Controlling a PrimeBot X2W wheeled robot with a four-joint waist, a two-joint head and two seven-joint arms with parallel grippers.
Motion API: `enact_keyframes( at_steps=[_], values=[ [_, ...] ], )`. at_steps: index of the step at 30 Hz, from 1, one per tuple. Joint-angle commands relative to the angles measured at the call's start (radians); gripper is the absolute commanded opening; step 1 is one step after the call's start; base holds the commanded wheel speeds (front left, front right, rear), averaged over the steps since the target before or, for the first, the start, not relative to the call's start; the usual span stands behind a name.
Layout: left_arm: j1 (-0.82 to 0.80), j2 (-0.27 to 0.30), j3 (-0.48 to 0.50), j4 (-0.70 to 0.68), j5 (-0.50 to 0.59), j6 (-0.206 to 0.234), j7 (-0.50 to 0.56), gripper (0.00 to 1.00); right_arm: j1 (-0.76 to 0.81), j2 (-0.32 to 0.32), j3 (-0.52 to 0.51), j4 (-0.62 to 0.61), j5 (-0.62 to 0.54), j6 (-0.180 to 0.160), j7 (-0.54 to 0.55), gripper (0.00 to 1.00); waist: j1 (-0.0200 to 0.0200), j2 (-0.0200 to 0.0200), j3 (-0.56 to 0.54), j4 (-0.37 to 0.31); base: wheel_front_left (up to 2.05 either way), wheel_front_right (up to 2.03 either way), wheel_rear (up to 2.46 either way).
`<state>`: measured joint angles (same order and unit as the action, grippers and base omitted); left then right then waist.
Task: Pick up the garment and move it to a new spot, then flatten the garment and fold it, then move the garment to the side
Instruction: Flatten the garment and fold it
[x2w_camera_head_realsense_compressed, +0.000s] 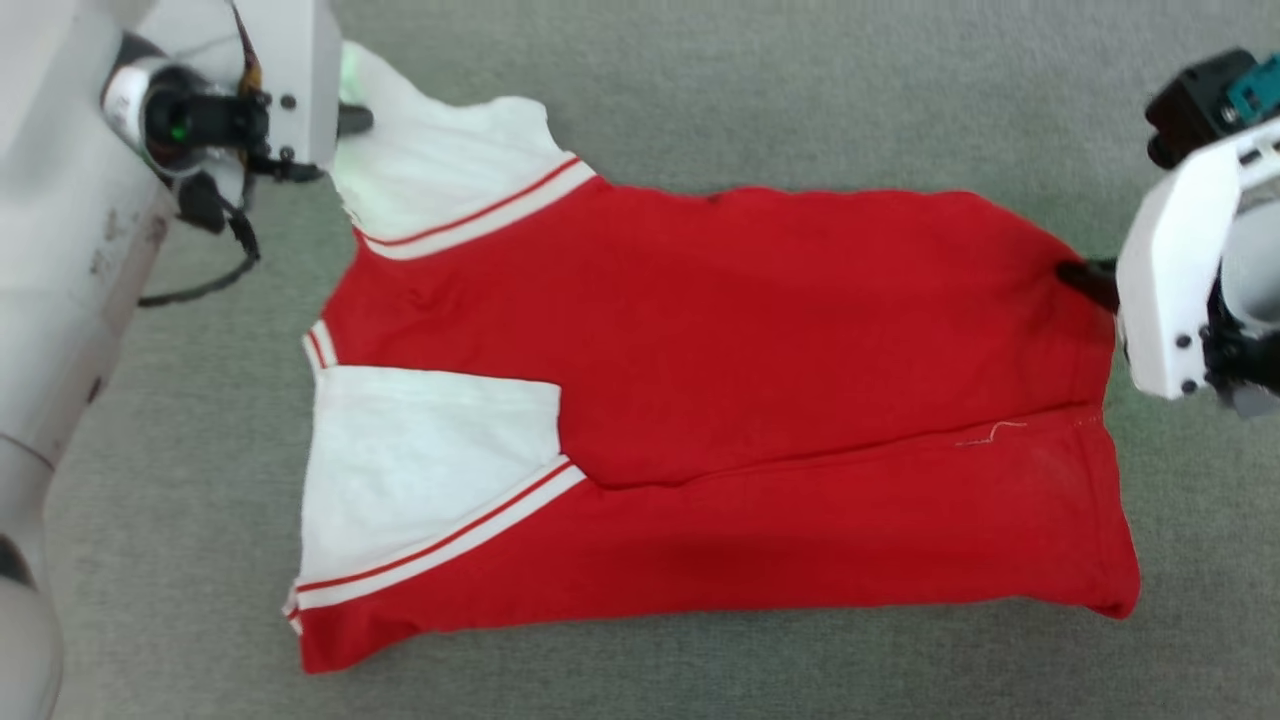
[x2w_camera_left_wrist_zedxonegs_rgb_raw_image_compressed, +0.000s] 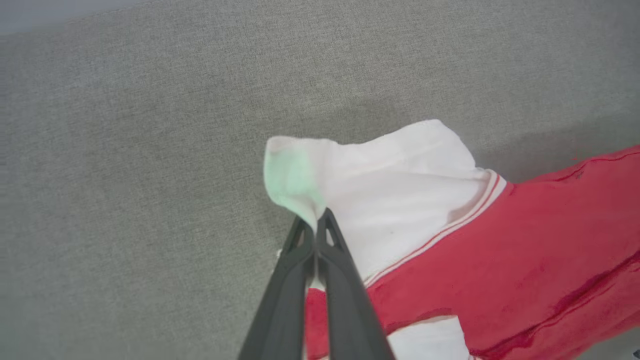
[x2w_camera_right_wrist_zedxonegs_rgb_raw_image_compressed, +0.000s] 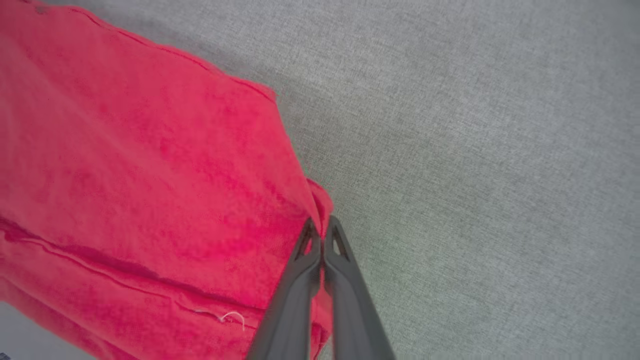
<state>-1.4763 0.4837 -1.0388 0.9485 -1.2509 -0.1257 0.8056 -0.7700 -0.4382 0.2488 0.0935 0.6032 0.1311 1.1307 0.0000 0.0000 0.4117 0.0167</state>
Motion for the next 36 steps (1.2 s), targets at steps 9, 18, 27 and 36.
enact_keyframes(
  at_steps=[9, 18, 27, 36],
  values=[
    [0.149, 0.079, -0.025, -0.202, -0.039, 0.100, 0.117, 0.00, 0.175, -0.068, -0.034, -0.071, 0.058, -0.001, -0.018, 0.00, 0.0000, 0.0000, -0.131, 0.077, 0.00, 0.00, 0.00],
    [0.346, 0.193, -0.064, -0.566, -0.097, 0.283, 0.214, 0.00, 0.324, -0.065, -0.093, -0.130, 0.086, -0.001, 0.002, 0.00, 0.0000, 0.0000, -0.160, 0.088, 0.00, 0.00, 0.00],
    [0.449, 0.256, -0.083, -0.725, -0.111, 0.389, 0.220, 0.10, 0.390, -0.042, -0.107, -0.158, 0.078, -0.001, 0.035, 0.00, 0.0000, 0.0000, -0.164, 0.069, 0.00, 0.00, 0.00],
    [0.469, 0.286, -0.100, -0.760, -0.101, 0.440, 0.244, 0.87, 0.428, -0.023, -0.106, -0.156, 0.067, -0.001, 0.078, 0.26, 0.0000, 0.0000, -0.188, 0.058, 0.00, 0.00, 0.00]
  ],
)
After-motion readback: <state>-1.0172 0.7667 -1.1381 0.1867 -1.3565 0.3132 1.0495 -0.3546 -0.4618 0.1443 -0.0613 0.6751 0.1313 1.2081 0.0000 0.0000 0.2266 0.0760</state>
